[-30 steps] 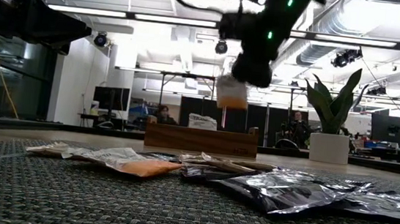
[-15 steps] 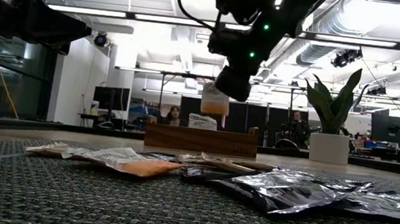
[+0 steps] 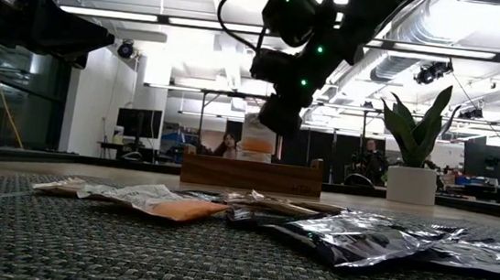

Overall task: Pick & Place Tea
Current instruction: Put the orange tea bag into the middle compartment of the wooden organizer

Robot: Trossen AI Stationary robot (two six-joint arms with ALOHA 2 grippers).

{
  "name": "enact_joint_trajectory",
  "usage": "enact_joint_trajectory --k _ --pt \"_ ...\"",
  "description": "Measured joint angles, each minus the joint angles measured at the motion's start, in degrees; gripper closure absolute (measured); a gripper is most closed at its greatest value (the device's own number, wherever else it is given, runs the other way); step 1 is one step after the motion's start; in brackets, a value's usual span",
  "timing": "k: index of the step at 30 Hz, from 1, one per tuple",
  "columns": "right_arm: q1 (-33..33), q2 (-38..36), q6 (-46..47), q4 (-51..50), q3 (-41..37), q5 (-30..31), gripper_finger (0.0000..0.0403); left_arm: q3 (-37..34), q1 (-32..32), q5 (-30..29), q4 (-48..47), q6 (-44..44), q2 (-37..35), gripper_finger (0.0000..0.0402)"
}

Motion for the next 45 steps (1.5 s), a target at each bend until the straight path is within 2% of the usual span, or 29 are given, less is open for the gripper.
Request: enact_joint_trajectory --k 26,37,45 --pt "-1.58 2.89 -3.28 2.68 0.04 -6.8 0.0398 0.02 -0.02 0.0 -0.01 0.01 0.01 0.0319" --pt "-1.61 2.89 -3.29 2.08 0.03 -3.8 0.03 0.02 -0.02 -0.02 -0.01 0.0 0.01 0.0319" --pt "-1.48 2.89 -3.25 2.1 0.03 -2.89 0.0285 0.02 0.0 -0.02 -0.02 0.02 0.0 0.0319"
